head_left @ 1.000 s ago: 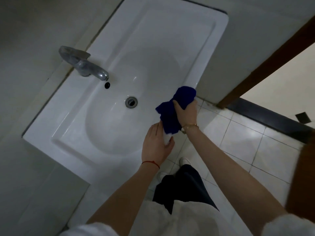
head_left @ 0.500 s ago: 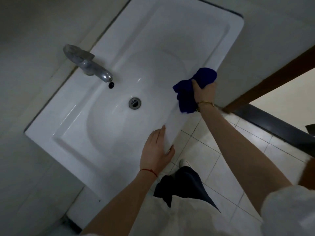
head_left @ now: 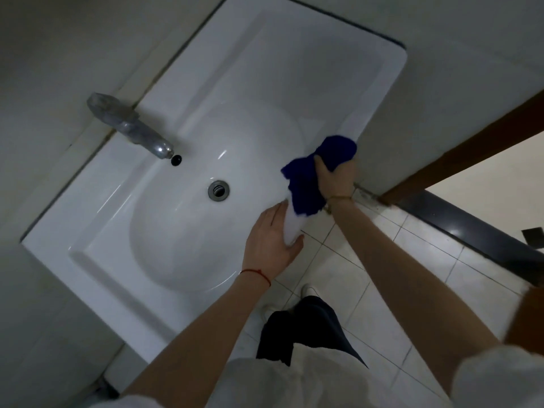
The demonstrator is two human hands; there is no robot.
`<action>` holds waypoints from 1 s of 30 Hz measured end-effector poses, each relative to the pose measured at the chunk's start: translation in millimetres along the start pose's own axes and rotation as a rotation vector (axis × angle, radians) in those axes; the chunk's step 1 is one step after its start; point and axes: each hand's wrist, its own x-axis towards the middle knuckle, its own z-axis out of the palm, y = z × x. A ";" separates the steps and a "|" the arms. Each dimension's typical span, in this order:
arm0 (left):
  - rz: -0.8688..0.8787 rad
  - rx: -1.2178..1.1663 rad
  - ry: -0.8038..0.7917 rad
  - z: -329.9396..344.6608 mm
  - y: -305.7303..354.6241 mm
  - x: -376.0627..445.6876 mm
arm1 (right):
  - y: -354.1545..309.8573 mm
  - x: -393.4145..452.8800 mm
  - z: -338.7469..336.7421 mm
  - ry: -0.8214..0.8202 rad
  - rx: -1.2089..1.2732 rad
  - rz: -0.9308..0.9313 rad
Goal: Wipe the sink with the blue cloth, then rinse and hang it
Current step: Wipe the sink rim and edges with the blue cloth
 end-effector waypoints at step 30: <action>-0.019 0.121 0.087 6.8 12.0 10.4 | -64.1 130.2 -40.2 0.019 -0.171 0.015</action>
